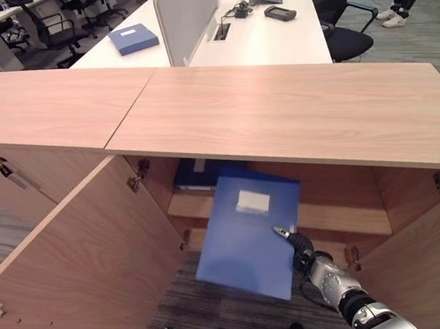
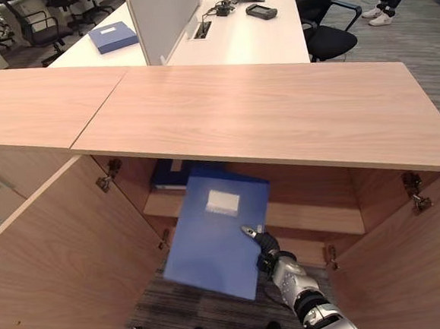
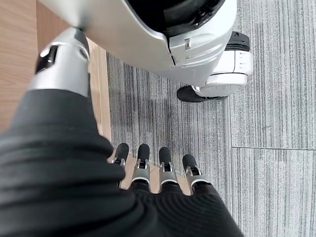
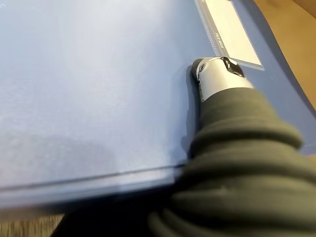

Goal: Put the empty folder in the office cabinet

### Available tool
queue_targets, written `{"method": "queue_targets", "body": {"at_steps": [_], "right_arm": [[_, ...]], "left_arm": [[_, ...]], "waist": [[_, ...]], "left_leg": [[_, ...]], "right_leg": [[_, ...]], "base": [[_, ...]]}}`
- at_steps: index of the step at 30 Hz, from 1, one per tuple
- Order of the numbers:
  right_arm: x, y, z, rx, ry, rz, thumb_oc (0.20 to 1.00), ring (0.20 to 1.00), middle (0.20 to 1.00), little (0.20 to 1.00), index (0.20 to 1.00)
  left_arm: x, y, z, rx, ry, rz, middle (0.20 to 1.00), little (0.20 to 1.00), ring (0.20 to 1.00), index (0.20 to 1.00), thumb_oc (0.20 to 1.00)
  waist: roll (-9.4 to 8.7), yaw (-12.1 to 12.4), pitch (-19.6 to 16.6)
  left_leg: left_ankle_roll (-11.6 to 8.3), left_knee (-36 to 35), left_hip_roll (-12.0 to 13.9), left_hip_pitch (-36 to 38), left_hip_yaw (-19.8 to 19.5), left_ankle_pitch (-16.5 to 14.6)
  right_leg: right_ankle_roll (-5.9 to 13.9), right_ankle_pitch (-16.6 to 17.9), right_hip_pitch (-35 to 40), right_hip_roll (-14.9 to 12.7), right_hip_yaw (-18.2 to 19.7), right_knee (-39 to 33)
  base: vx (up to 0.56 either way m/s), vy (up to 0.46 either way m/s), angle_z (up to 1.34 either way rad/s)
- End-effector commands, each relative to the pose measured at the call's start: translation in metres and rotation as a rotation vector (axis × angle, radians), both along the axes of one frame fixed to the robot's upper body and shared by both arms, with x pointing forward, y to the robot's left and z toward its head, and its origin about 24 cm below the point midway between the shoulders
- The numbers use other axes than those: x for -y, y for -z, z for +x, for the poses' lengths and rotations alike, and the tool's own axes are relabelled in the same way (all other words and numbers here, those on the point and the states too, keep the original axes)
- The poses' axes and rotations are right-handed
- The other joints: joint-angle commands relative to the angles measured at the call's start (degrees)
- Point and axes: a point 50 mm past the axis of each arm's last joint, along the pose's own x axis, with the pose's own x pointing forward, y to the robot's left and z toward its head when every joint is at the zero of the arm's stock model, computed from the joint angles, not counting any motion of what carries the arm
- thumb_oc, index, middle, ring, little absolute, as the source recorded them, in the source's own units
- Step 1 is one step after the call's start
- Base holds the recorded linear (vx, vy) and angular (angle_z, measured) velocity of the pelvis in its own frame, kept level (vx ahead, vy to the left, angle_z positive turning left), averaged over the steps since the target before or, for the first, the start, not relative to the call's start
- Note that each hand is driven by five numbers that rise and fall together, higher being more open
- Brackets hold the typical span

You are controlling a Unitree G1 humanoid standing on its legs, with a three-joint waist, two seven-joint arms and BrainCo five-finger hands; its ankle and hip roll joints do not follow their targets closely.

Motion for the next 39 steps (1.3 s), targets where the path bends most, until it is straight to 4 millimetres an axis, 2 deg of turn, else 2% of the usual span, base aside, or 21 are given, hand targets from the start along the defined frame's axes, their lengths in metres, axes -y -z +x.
{"method": "queue_targets", "body": {"at_steps": [1,3,4,5,7,8,11,15,19,22,23,25,29,33,35,36,38,39], "right_arm": [[0.004,-0.035,0.039,0.181,0.238,0.164,0.2,0.2,0.2,0.2,0.2],[0.025,-0.04,0.043,0.197,0.425,0.219,0.2,0.2,0.2,0.2,0.2],[0.025,-0.041,0.044,0.198,0.427,0.22,0.2,0.2,0.2,0.2,0.2],[0.042,-0.044,0.046,0.201,0.549,0.252,0.2,0.2,0.2,0.2,0.2],[0.049,-0.046,0.048,0.199,0.595,0.26,0.2,0.2,0.2,0.2,0.2],[0.064,-0.049,0.049,0.193,0.689,0.265,0.2,0.2,0.2,0.2,0.2],[0.076,-0.053,0.052,0.189,0.759,0.279,0.2,0.2,0.2,0.2,0.2],[0.106,-0.079,0.065,0.243,0.915,0.309,0.2,0.2,0.2,0.2,0.2],[0.126,-0.092,0.068,0.273,1.0,0.33,0.2,0.2,0.2,0.2,0.2],[0.144,-0.111,0.073,0.306,1.039,0.312,0.2,0.2,0.2,0.2,0.2],[0.144,-0.111,0.073,0.307,1.039,0.312,0.2,0.2,0.2,0.2,0.2],[0.16,-0.13,0.078,0.333,1.049,0.276,0.2,0.2,0.2,0.2,0.2],[0.17,-0.145,0.082,0.36,1.029,0.24,0.2,0.2,0.2,0.2,0.2],[0.171,-0.16,0.09,0.376,1.01,0.216,0.2,0.2,0.2,0.2,0.2],[0.18,-0.174,0.091,0.414,1.019,0.199,0.2,0.2,0.2,0.2,0.2],[0.19,-0.179,0.087,0.428,1.03,0.162,0.2,0.2,0.2,0.2,0.2],[0.196,-0.184,0.085,0.444,1.034,0.142,0.2,0.2,0.2,0.2,0.2],[0.2,-0.19,0.085,0.46,1.034,0.138,0.2,0.2,0.2,0.2,0.2]], "left_arm": [[-0.003,0.0,0.007,-0.014,0.03,0.02,1.0,1.0,1.0,1.0,1.0],[-0.002,0.001,0.006,-0.014,0.017,0.021,1.0,1.0,1.0,1.0,1.0],[-0.002,0.001,0.007,-0.013,0.018,0.022,1.0,1.0,1.0,1.0,1.0],[-0.001,0.001,0.008,-0.009,0.018,0.023,1.0,1.0,1.0,1.0,1.0],[0.0,0.0,0.01,-0.005,0.027,0.023,1.0,1.0,1.0,1.0,1.0],[0.002,0.0,0.012,0.004,0.038,0.02,1.0,1.0,1.0,1.0,1.0],[0.005,-0.001,0.015,0.015,0.059,0.015,1.0,1.0,1.0,1.0,1.0],[0.021,-0.002,0.025,0.05,0.134,-0.017,1.0,1.0,1.0,1.0,1.0],[0.028,-0.004,0.031,0.075,0.171,-0.032,1.0,1.0,1.0,1.0,1.0],[0.036,-0.006,0.037,0.1,0.191,-0.053,1.0,1.0,1.0,1.0,1.0],[0.036,-0.006,0.037,0.101,0.191,-0.053,1.0,1.0,1.0,1.0,1.0],[0.041,-0.008,0.04,0.114,0.229,-0.066,1.0,1.0,1.0,1.0,1.0],[0.045,-0.009,0.042,0.122,0.257,-0.076,1.0,1.0,1.0,1.0,1.0],[0.05,-0.011,0.047,0.148,0.283,-0.097,1.0,1.0,1.0,1.0,1.0],[0.042,-0.009,0.038,0.113,0.284,-0.077,1.0,1.0,1.0,1.0,1.0],[0.037,-0.006,0.026,0.077,0.291,-0.063,1.0,1.0,1.0,1.0,1.0],[0.035,-0.006,0.025,0.072,0.297,-0.057,1.0,1.0,1.0,1.0,1.0],[0.031,-0.007,0.027,0.07,0.303,-0.044,1.0,1.0,1.0,1.0,1.0]], "waist": [[-1.21,1.33,0.82],[-0.89,1.18,0.83],[-0.9,1.26,0.89],[-0.64,1.2,0.97],[-0.5,1.34,1.09],[-0.07,1.31,1.14],[0.52,1.43,1.37],[3.33,1.05,2.4],[5.11,0.86,2.81],[6.81,0.72,3.34],[6.87,0.76,3.36],[8.38,0.27,3.61],[9.22,-0.14,3.95],[9.28,-0.58,4.45],[9.22,-0.1,5.28],[8.94,0.77,6.68],[8.91,1.14,7.51],[8.84,1.57,8.44]], "left_leg": [[-1.92,0.14,0.71,-2.48,-0.17,-0.83],[-1.9,0.16,0.67,-2.46,-0.29,-0.93],[-1.9,0.17,0.67,-2.46,-0.3,-0.94],[-1.91,0.16,0.66,-2.52,-0.42,-1.0],[-1.91,0.18,0.6,-2.57,-0.51,-1.04],[-1.9,0.19,0.5,-2.72,-0.57,-1.06],[-1.91,0.25,0.44,-2.92,-0.69,-1.08],[-1.84,0.34,-0.16,-3.95,-0.57,-0.8],[-1.77,0.43,-0.48,-4.45,-0.24,-0.71],[-1.82,0.53,-0.6,-4.95,0.12,-0.5],[-1.82,0.53,-0.59,-4.97,0.15,-0.5],[-2.05,0.54,-0.47,-5.23,0.71,-0.28],[-2.37,0.59,-0.05,-5.36,1.1,-0.03],[-3.19,1.14,1.28,-5.31,1.66,0.21],[-3.66,3.0,2.1,-6.05,1.44,0.08],[-4.5,7.19,2.81,-8.08,1.13,-0.14],[-4.94,10.83,2.7,-10.08,0.56,-0.44],[-5.47,14.52,2.29,-12.25,-0.16,0.55]], "right_leg": [[5.02,-10.77,7.91,-2.11,2.12,2.51],[5.06,-10.96,7.9,-2.09,2.13,2.62],[5.06,-10.97,7.9,-2.09,2.12,2.63],[5.1,-11.09,7.86,-2.13,2.12,2.67],[5.11,-11.13,7.82,-2.15,2.04,2.7],[5.15,-11.19,7.77,-2.24,1.99,2.7],[5.21,-11.25,7.65,-2.28,1.86,2.73],[5.31,-11.16,6.48,-2.67,2.05,2.81],[5.36,-11.16,5.72,-2.96,2.59,2.79],[5.4,-11.16,4.88,-3.24,2.92,3.0],[5.39,-11.16,4.84,-3.23,2.94,3.03],[5.29,-11.3,4.24,-3.27,3.53,2.97],[4.98,-11.4,3.82,-2.91,4.19,2.97],[4.29,-12.19,3.61,-1.94,5.05,3.29],[3.73,-12.63,3.63,-1.47,5.2,3.38],[2.89,-13.41,3.74,-0.86,5.2,3.65],[2.31,-13.72,3.7,-0.64,5.05,3.84],[1.87,-13.71,3.67,-0.64,4.95,3.98]], "base": [[0.0,0.0,0.0],[0.0,0.0,0.0],[0.0,0.0,0.0],[0.0,0.0,0.0],[0.0,0.0,0.0],[0.0,0.0,0.0],[0.0,0.0,0.0],[-0.01,0.011,0.0],[0.0,0.026,0.01],[-0.01,0.022,-0.01],[0.0,0.0,0.0],[0.0,0.0,0.0],[0.01,-0.039,-0.03],[0.0,-0.093,-0.07],[-0.08,-0.175,-0.1],[-0.15,-0.24,-0.01],[-0.11,-0.164,0.16],[-0.06,-0.112,0.41]]}}
